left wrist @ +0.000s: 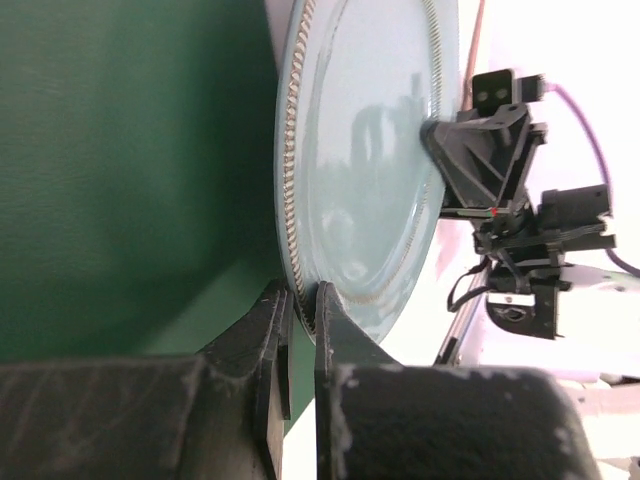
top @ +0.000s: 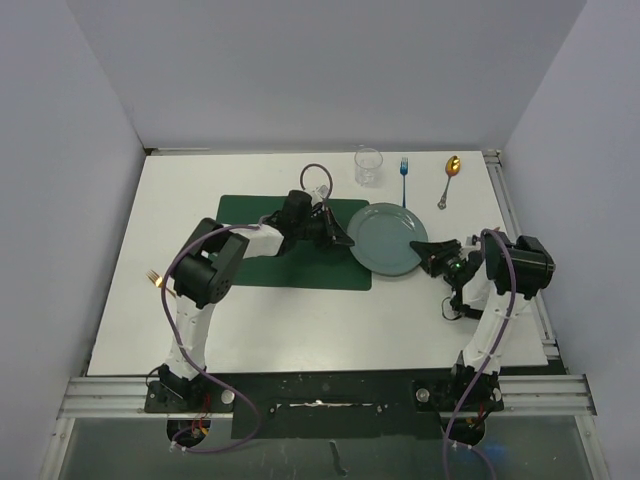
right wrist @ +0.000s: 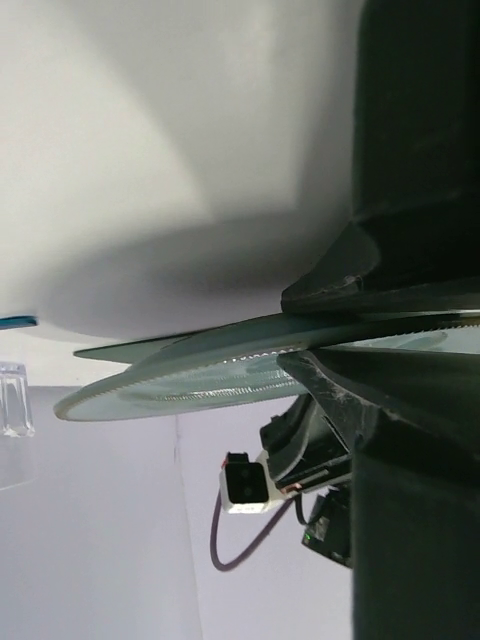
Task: Set the dinner table for one person
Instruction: Pick up the plate at the center of the board.
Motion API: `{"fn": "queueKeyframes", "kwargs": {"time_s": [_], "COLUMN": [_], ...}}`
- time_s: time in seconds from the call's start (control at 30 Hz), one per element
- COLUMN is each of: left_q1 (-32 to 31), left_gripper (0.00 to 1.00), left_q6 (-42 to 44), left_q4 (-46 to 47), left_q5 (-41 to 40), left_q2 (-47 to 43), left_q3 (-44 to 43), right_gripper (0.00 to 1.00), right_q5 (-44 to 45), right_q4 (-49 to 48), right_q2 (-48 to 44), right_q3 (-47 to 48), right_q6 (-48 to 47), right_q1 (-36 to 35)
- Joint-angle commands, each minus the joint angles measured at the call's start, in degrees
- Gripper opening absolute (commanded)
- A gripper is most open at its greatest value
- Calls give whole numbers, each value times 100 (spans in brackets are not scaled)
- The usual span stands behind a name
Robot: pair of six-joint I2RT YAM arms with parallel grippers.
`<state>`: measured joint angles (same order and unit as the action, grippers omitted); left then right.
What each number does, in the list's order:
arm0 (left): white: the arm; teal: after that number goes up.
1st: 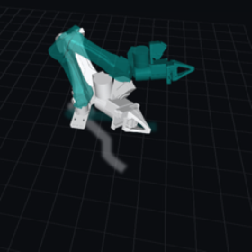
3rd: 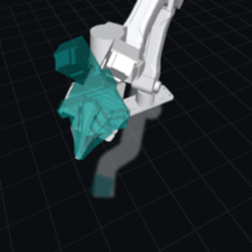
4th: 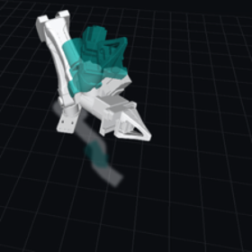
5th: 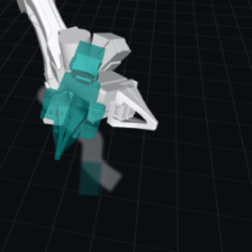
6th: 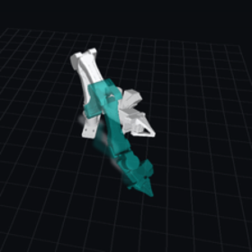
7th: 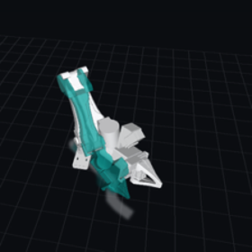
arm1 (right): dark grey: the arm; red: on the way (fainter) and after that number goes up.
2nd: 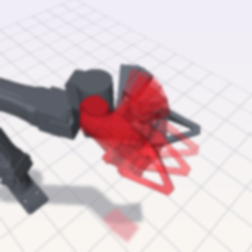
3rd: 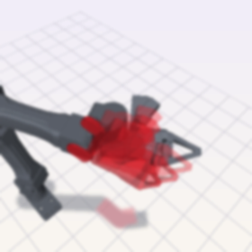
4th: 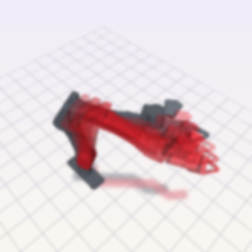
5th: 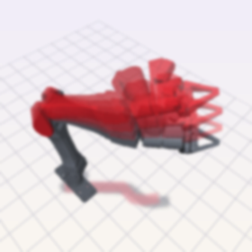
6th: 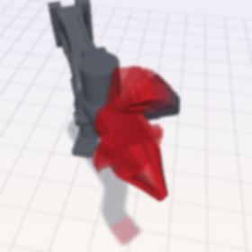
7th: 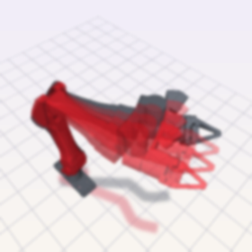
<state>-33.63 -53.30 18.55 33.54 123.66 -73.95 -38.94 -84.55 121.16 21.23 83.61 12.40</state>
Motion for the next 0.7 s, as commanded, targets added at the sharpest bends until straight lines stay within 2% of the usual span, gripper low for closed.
{"fn": "queueKeyframes", "kwargs": {"time_s": [0.0, 0.23, 0.67], "left_q1": [-348, -240, -152], "left_gripper": [0, 0, 0], "left_q6": [417, 475, 924], "left_q4": [-76, -172, -897], "left_q5": [288, 96, -788], "left_q2": [-46, -399, -1280], "left_q3": [99, 350, 654], "right_gripper": [0, 0, 0], "right_q5": [-413, -118, 356], "right_q4": [2079, 4716, 6020], "right_q2": [-383, -1111, -1642], "right_q3": [815, 2126, 2763], "right_q6": [-841, -2194, -3013], "right_q1": [-875, -1596, -2484]}}
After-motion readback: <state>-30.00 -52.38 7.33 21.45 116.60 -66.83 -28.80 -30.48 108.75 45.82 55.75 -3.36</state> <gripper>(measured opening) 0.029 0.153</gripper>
